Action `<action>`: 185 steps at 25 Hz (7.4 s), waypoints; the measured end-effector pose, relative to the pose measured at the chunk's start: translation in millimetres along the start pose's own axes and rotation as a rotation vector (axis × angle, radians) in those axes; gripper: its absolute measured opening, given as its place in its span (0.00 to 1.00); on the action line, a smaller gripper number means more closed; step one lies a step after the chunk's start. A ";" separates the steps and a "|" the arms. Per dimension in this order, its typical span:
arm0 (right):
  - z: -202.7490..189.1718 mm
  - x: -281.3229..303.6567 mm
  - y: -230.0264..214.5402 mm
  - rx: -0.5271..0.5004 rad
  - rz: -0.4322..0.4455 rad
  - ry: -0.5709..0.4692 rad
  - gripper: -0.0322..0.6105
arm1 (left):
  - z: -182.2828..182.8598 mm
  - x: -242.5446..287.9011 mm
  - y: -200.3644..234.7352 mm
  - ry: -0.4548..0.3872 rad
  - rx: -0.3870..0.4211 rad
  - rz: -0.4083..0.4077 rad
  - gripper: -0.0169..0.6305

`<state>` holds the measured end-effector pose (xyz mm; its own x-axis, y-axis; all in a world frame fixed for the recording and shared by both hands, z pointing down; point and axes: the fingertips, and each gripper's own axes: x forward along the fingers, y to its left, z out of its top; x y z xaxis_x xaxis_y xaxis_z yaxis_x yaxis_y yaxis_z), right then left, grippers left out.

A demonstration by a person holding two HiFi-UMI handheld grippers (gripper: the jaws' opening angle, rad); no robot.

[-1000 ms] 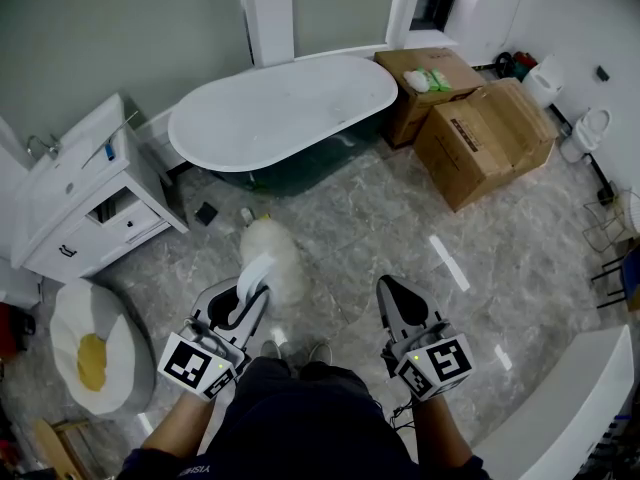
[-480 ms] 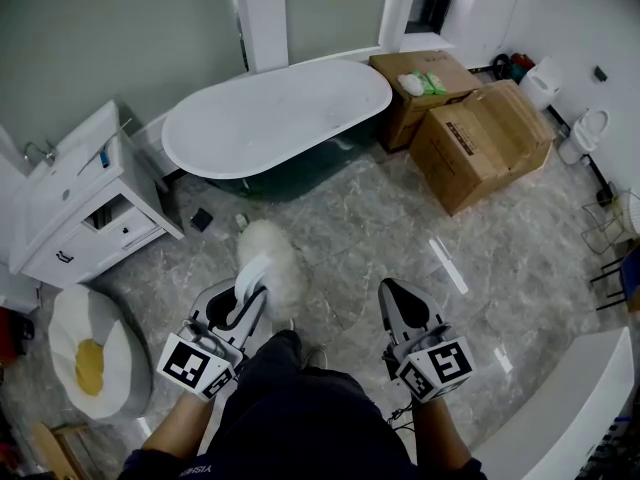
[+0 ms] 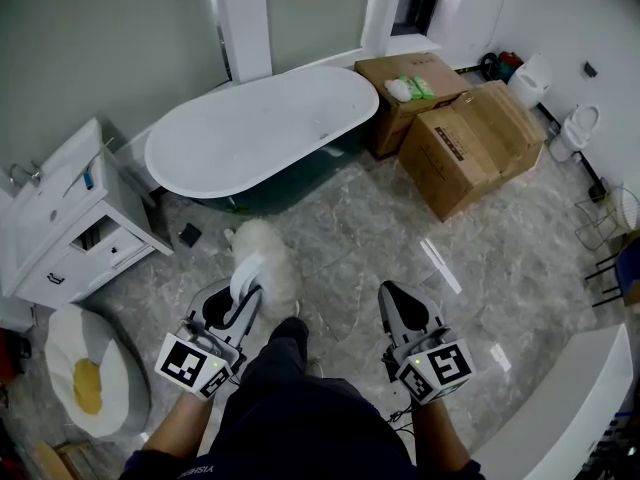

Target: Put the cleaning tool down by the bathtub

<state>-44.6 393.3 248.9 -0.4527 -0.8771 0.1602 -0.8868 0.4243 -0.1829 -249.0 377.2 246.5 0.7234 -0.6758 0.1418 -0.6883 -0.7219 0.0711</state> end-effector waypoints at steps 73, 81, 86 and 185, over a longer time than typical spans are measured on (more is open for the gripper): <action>69.1 385.2 -469.4 0.115 0.032 0.137 0.06 | 3.6 575.1 232.1 0.215 -0.042 -0.001 0.19; 55.6 395.2 -537.8 0.151 0.039 0.158 0.06 | -14.6 644.9 219.5 0.276 -0.037 -0.003 0.19; 37.8 400.6 -573.5 0.163 0.014 0.173 0.06 | -47.6 683.6 215.0 0.328 -0.034 -0.036 0.19; -134.8 477.5 -600.2 0.203 -0.030 0.259 0.06 | -274.7 770.4 250.8 0.549 0.063 -0.024 0.33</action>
<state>259.0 -249.8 565.9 -0.4579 -0.7913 0.4053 -0.8756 0.3226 -0.3596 120.8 -283.5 644.7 0.5928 -0.4944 0.6357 -0.6552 -0.7550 0.0239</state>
